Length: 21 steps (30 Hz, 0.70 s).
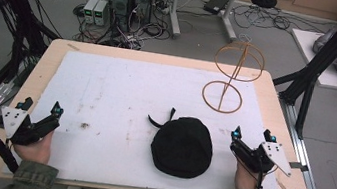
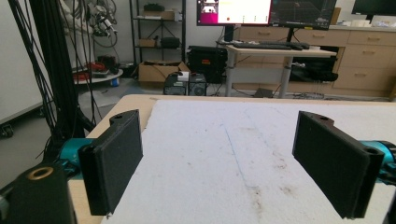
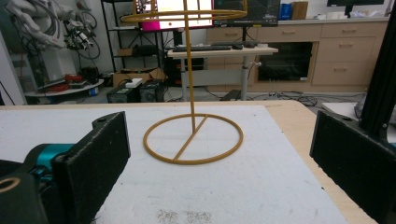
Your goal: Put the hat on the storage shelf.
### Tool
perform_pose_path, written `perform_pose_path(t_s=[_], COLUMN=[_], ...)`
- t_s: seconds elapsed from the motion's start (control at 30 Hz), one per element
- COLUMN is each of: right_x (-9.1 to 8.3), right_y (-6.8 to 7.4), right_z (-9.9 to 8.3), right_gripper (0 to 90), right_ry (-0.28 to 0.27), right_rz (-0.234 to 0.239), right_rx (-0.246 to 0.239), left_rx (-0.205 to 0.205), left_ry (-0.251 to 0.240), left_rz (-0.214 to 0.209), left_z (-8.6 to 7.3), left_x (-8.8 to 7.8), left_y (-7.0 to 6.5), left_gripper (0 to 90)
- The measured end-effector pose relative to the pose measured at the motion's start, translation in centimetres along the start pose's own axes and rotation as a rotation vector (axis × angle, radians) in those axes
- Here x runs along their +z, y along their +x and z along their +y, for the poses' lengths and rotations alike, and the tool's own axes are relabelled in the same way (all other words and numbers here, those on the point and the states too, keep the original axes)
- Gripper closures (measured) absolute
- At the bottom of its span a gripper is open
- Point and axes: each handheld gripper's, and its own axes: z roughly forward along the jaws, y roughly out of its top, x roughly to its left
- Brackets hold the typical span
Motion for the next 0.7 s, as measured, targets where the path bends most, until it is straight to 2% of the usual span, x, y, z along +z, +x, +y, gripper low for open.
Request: perform_pose_path(t_s=[0.7], right_x=[0.02], right_y=[-0.01], right_z=[-0.03], right_gripper=[4.0], right_ry=[0.007], right_rz=[0.001], right_rx=[0.005], left_rx=[0.003], left_ry=[0.001], left_rz=[0.001], left_z=[-0.01], left_x=[-0.01], left_y=[0.02], left_gripper=[16.3])
